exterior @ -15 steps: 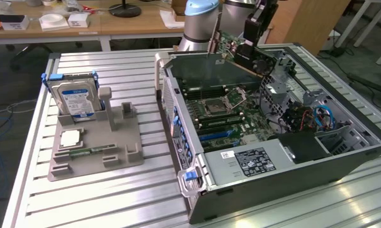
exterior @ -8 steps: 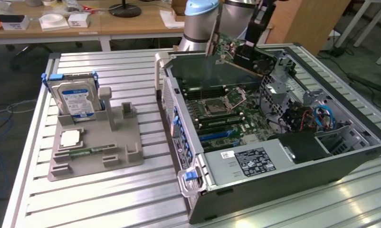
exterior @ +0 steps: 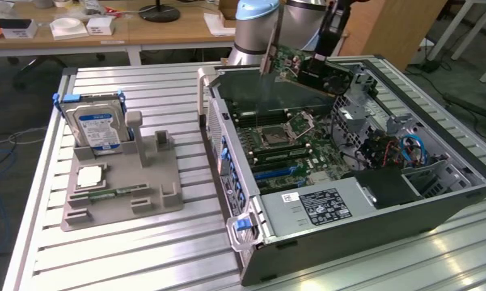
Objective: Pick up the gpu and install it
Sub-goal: 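Insert the gpu into the slot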
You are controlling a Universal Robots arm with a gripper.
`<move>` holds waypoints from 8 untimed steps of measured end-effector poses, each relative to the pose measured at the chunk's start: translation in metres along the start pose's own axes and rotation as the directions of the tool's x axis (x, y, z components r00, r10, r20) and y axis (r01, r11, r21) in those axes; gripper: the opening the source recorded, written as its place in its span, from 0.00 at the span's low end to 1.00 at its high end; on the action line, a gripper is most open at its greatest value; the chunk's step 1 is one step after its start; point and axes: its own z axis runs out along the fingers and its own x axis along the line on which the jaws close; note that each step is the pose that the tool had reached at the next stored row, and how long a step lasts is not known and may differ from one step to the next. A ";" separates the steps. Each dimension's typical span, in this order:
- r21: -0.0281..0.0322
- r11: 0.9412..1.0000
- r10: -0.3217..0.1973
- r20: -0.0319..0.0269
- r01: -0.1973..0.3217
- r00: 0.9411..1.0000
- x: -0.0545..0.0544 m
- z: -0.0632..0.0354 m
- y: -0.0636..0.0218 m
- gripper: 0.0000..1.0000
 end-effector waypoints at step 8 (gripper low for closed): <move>-0.001 0.993 -0.117 -0.006 0.117 0.993 0.000 0.0006 -0.0001 0.26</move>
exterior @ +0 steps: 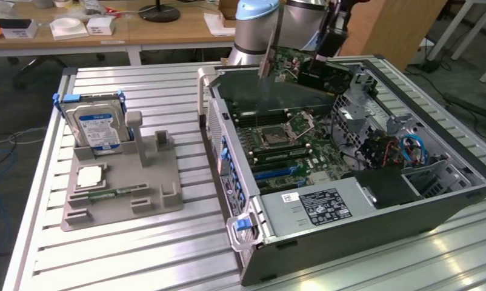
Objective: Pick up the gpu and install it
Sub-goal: 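Insert the gpu into the slot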
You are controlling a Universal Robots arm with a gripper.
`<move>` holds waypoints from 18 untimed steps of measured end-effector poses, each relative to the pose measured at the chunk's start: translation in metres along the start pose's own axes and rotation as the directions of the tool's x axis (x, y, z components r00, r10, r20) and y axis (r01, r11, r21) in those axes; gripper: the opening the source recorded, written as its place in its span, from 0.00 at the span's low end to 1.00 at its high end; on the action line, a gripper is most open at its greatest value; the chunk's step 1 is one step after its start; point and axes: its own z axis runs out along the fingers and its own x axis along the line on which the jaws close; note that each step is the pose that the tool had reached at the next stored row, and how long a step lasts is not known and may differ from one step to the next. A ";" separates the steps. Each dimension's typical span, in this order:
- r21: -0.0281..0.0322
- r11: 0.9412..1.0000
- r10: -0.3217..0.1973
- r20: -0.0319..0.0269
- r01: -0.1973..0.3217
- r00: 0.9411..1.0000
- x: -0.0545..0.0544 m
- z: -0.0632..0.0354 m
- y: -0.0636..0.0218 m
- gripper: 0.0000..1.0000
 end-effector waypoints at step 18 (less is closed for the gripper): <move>-0.002 0.960 -0.281 -0.015 0.281 0.960 0.000 0.0026 -0.0003 0.26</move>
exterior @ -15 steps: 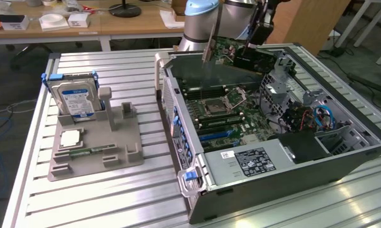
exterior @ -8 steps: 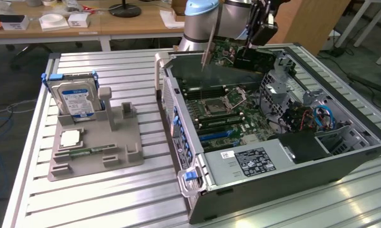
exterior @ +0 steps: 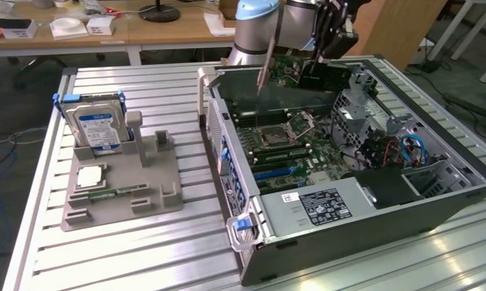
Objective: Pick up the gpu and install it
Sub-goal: 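Insert the gpu into the slot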
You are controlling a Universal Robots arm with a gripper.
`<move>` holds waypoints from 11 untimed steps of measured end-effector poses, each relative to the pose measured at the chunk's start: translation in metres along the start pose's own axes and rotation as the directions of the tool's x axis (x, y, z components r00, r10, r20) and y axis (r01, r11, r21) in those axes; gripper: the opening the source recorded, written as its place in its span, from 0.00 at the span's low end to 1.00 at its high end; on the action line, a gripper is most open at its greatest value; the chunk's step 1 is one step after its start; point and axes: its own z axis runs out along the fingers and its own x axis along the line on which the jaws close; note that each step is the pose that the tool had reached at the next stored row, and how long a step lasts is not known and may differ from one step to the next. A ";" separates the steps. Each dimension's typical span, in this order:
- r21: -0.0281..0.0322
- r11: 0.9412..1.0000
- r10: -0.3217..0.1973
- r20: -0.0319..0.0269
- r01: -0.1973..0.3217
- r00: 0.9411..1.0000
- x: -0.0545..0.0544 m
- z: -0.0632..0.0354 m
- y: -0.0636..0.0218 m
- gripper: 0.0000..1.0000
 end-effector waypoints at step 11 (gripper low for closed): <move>0.052 0.989 -0.136 -0.001 0.135 0.991 0.000 0.0038 -0.0002 0.26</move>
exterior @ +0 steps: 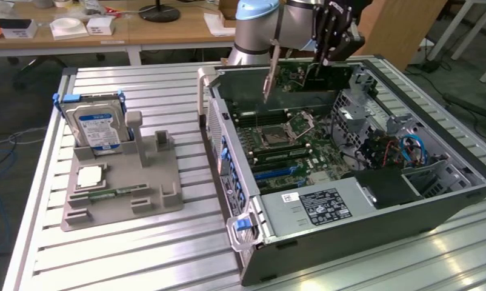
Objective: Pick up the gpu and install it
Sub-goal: 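Insert the gpu into the slot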
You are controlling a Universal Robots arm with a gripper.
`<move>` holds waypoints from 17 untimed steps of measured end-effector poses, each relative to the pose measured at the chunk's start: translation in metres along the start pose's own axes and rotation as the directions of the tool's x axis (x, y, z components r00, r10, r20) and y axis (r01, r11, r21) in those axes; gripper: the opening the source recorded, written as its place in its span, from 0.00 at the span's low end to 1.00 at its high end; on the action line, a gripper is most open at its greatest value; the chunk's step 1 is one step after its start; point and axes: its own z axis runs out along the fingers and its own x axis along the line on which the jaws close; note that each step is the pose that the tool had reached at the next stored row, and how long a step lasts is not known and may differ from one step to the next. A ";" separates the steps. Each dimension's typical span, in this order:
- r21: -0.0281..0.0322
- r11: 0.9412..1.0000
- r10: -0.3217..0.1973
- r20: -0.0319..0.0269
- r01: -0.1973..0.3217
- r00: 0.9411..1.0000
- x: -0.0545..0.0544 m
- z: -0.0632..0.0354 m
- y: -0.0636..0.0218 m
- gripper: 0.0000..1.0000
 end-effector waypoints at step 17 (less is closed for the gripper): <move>0.022 0.999 -0.040 0.001 0.040 0.999 0.007 0.0064 0.0019 0.26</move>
